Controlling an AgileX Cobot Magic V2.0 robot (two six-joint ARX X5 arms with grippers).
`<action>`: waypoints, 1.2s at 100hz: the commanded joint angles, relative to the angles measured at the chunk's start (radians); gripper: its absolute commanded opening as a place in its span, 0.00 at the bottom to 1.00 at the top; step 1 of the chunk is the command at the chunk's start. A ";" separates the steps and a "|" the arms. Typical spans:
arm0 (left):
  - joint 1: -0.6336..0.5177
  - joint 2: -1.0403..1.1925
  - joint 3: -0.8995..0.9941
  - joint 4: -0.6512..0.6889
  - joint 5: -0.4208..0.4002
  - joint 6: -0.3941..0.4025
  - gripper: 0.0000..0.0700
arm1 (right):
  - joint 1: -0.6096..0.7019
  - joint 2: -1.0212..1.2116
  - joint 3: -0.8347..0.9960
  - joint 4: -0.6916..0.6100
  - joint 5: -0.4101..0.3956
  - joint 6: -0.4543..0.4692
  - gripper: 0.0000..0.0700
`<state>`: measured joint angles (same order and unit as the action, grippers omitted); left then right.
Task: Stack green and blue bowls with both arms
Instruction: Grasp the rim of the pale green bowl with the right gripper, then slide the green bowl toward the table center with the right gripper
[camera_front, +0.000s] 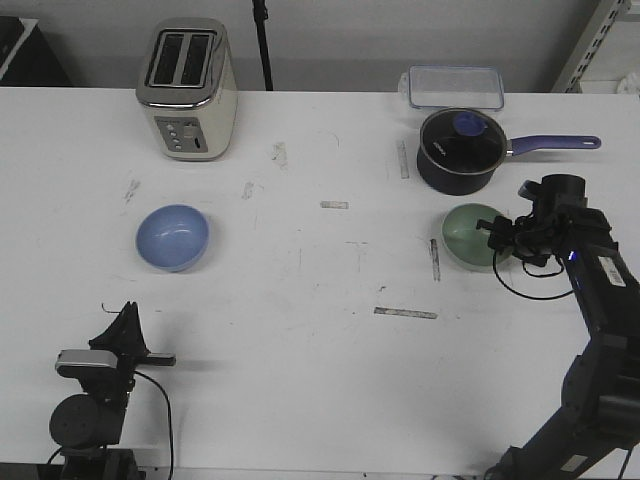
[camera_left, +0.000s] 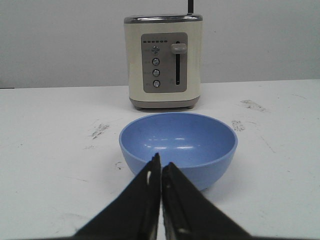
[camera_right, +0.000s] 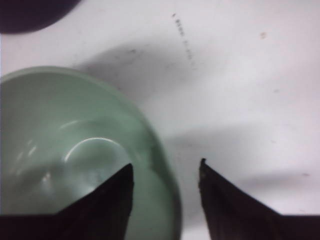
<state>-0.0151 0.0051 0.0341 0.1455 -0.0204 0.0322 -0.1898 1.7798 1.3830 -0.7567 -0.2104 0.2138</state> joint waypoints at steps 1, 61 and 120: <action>0.002 -0.002 -0.023 0.012 0.000 0.002 0.00 | 0.001 0.024 0.023 0.010 -0.002 -0.005 0.22; 0.002 -0.002 -0.023 0.013 0.000 0.002 0.00 | 0.045 -0.061 0.023 0.024 -0.058 0.041 0.01; 0.002 -0.002 -0.023 0.013 0.000 0.002 0.00 | 0.460 -0.096 0.023 0.052 -0.063 0.101 0.01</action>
<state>-0.0151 0.0051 0.0341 0.1455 -0.0204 0.0322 0.2264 1.6661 1.3857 -0.7177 -0.2668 0.2691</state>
